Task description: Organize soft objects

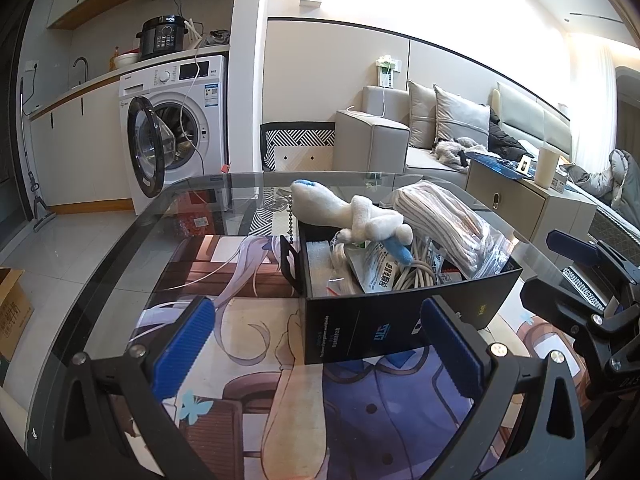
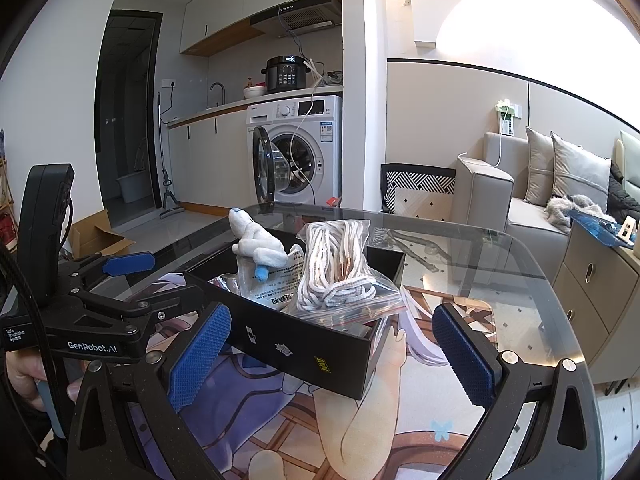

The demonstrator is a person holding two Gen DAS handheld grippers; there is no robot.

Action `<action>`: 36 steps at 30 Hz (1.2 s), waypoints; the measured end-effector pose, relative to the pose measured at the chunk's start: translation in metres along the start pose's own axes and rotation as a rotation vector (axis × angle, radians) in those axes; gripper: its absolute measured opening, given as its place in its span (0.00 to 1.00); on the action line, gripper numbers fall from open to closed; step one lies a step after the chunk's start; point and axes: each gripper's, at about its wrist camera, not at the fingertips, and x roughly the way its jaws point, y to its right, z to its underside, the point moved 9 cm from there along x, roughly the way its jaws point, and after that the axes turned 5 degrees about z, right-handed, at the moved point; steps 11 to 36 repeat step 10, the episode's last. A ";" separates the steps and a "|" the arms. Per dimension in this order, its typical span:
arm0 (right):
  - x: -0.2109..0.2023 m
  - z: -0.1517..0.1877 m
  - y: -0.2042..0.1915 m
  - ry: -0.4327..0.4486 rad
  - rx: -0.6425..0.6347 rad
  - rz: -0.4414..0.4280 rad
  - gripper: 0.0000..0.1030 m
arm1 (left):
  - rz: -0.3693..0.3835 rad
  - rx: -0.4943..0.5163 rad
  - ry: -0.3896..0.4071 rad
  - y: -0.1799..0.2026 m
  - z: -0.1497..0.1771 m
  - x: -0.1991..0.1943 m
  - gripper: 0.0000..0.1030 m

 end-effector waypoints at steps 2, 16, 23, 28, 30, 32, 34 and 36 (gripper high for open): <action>0.000 0.000 0.000 0.000 0.000 0.000 1.00 | 0.001 0.000 0.001 0.000 0.000 0.000 1.00; 0.000 0.000 0.000 0.000 0.000 0.000 1.00 | -0.004 -0.002 0.007 -0.002 -0.001 -0.001 1.00; 0.000 0.000 0.000 0.000 0.000 0.000 1.00 | -0.004 -0.002 0.007 -0.002 -0.001 -0.001 1.00; 0.000 0.000 0.000 0.000 0.000 0.000 1.00 | -0.004 -0.002 0.007 -0.002 -0.001 -0.001 1.00; 0.000 0.000 0.000 0.000 0.000 0.000 1.00 | -0.004 -0.002 0.007 -0.002 -0.001 -0.001 1.00; 0.000 0.000 0.000 0.000 0.000 0.000 1.00 | -0.004 -0.002 0.007 -0.002 -0.001 -0.001 1.00; 0.000 0.000 0.000 0.000 0.000 0.000 1.00 | -0.004 -0.002 0.007 -0.002 -0.001 -0.001 1.00; 0.000 0.000 0.000 0.000 0.000 0.000 1.00 | -0.004 -0.002 0.007 -0.002 -0.001 -0.001 1.00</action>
